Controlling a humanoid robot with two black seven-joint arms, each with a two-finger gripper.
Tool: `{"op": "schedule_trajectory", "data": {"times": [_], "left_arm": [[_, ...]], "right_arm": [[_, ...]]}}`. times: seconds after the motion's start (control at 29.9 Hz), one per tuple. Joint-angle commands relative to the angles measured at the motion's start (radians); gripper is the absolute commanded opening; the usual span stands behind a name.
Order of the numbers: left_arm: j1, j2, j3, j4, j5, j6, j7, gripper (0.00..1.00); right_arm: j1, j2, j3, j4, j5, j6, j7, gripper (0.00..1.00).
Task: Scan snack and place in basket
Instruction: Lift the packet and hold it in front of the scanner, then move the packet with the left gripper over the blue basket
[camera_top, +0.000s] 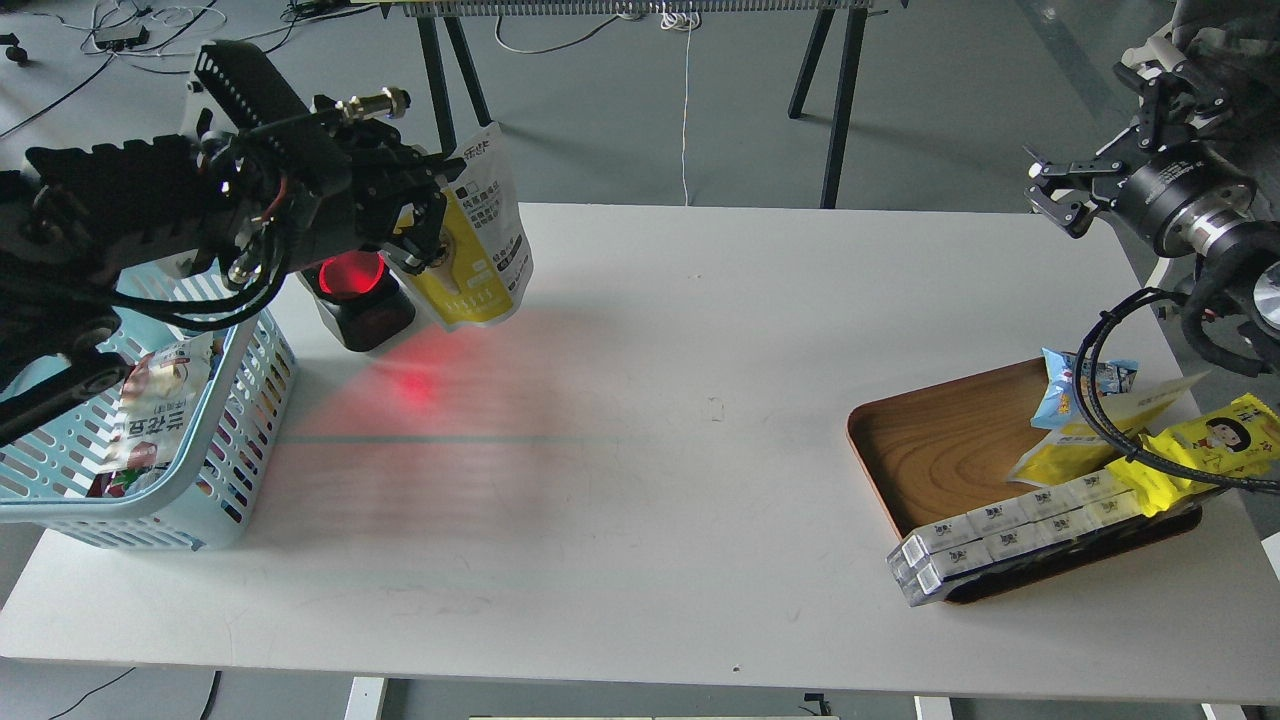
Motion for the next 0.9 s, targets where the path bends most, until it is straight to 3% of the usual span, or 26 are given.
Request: {"op": "schedule_trajectory", "data": {"times": [0.0, 0.5, 0.87], "left_arm": [[0.006, 0.023, 0.049, 0.000, 0.002, 0.000, 0.001, 0.00], [0.011, 0.064, 0.103, 0.000, 0.000, 0.000, 0.000, 0.00], [0.046, 0.058, 0.102, 0.000, -0.003, 0.002, -0.026, 0.00]], "right_arm": [[0.000, 0.000, 0.000, -0.002, 0.000, 0.000, 0.000, 0.95], [0.000, 0.000, 0.000, -0.002, 0.000, 0.000, 0.000, 0.95], [-0.002, 0.000, -0.002, -0.002, 0.000, 0.002, 0.000, 0.95]]}}
